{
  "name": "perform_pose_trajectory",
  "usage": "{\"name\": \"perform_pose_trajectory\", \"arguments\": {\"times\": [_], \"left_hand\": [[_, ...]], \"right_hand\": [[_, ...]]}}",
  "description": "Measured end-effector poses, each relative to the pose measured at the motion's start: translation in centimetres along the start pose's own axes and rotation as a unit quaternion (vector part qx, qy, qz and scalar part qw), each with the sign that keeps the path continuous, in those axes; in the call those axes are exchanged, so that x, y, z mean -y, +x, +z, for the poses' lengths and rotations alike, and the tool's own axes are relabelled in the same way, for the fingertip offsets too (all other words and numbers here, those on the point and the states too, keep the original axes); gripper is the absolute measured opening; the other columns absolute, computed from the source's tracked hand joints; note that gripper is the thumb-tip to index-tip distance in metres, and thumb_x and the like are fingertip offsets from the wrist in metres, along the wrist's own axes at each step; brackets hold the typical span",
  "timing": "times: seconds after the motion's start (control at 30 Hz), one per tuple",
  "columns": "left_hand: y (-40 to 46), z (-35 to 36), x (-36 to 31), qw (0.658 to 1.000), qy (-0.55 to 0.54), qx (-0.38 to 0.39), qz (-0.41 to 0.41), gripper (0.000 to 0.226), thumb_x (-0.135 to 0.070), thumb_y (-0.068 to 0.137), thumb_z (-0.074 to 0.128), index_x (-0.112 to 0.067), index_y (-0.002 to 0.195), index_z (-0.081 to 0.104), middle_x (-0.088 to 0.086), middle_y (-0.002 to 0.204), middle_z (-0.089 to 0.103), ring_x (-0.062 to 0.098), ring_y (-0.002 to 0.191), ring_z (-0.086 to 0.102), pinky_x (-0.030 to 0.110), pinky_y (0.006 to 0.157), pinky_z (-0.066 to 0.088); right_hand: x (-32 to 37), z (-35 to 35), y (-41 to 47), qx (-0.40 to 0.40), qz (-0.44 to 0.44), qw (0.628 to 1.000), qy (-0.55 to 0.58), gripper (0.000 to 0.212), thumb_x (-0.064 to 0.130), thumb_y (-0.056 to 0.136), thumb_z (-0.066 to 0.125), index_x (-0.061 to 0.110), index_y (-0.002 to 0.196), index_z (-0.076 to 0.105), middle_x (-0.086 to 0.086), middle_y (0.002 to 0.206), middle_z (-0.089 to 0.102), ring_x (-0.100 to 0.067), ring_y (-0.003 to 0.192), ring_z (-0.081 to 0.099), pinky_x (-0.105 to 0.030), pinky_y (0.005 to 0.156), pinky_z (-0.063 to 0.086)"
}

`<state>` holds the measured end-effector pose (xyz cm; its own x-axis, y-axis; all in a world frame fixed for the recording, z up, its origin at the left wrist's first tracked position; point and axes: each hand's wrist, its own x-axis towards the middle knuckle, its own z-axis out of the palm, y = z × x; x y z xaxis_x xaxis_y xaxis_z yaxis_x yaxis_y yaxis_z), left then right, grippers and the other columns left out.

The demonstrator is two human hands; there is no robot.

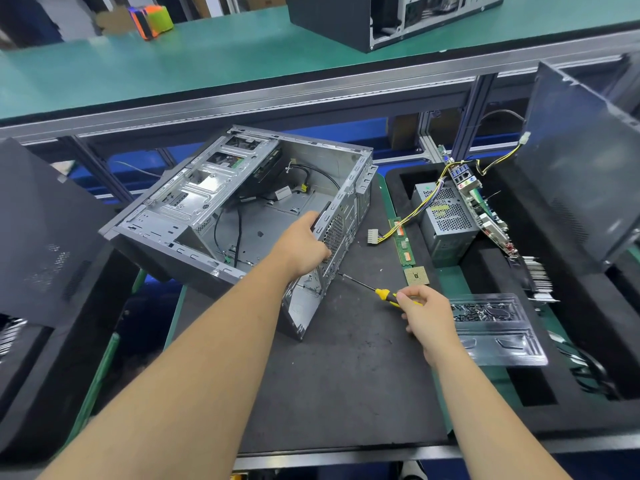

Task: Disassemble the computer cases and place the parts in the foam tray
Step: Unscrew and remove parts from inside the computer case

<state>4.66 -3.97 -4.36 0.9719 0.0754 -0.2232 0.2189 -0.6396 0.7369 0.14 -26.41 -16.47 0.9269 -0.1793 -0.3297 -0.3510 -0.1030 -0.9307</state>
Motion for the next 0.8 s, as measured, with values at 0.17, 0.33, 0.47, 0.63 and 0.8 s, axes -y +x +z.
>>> {"name": "perform_pose_trajectory", "arguments": {"times": [0.17,0.33,0.47,0.63,0.8], "left_hand": [[-0.4,0.1,-0.6,0.996,0.079,-0.03,-0.003,0.045,-0.009,0.084,0.059,-0.028,0.125,0.057,0.002,0.09,0.069,0.023,0.07,0.058,0.029,0.06,0.045],[-0.9,0.4,-1.0,0.94,0.326,-0.073,0.066,0.069,-0.02,0.085,0.062,-0.03,0.147,0.035,0.003,0.135,0.052,0.03,0.118,0.051,0.04,0.08,0.049],[-1.5,1.1,-1.6,0.8,0.544,-0.07,0.244,0.082,-0.015,0.089,0.063,-0.032,0.158,0.023,0.007,0.163,0.02,0.029,0.146,0.023,0.042,0.102,0.039],[-1.1,1.2,-2.2,0.741,0.618,0.081,0.251,0.051,-0.05,0.093,0.067,-0.029,0.138,0.057,-0.006,0.141,0.052,0.019,0.137,0.035,0.039,0.099,0.037],[-1.1,1.3,-2.2,0.744,0.613,0.081,0.255,0.038,-0.05,0.097,0.062,-0.033,0.131,0.064,-0.011,0.137,0.056,0.017,0.137,0.035,0.039,0.095,0.038]], "right_hand": [[0.1,-1.4,0.2,0.018,0.012,0.999,0.024,0.009,0.015,0.096,0.063,0.018,0.089,0.068,-0.002,0.082,0.067,-0.014,0.062,0.054,-0.028,0.05,0.042],[0.4,-2.1,-0.2,0.027,0.008,0.999,0.035,0.01,0.014,0.096,0.063,0.016,0.088,0.068,0.001,0.076,0.065,-0.015,0.061,0.052,-0.028,0.05,0.043],[0.6,-2.7,-0.4,0.047,0.003,0.998,0.046,0.008,0.016,0.096,0.064,0.016,0.089,0.068,0.003,0.077,0.067,-0.013,0.059,0.052,-0.029,0.051,0.044],[0.8,-3.3,-0.7,0.068,-0.02,0.996,0.045,0.008,0.015,0.096,0.064,0.014,0.09,0.069,0.002,0.076,0.065,-0.011,0.057,0.052,-0.027,0.05,0.044],[0.8,-3.5,-1.2,0.084,-0.017,0.994,0.065,0.008,0.013,0.097,0.063,0.012,0.091,0.07,0.0,0.076,0.065,-0.013,0.058,0.05,-0.028,0.051,0.043]]}}
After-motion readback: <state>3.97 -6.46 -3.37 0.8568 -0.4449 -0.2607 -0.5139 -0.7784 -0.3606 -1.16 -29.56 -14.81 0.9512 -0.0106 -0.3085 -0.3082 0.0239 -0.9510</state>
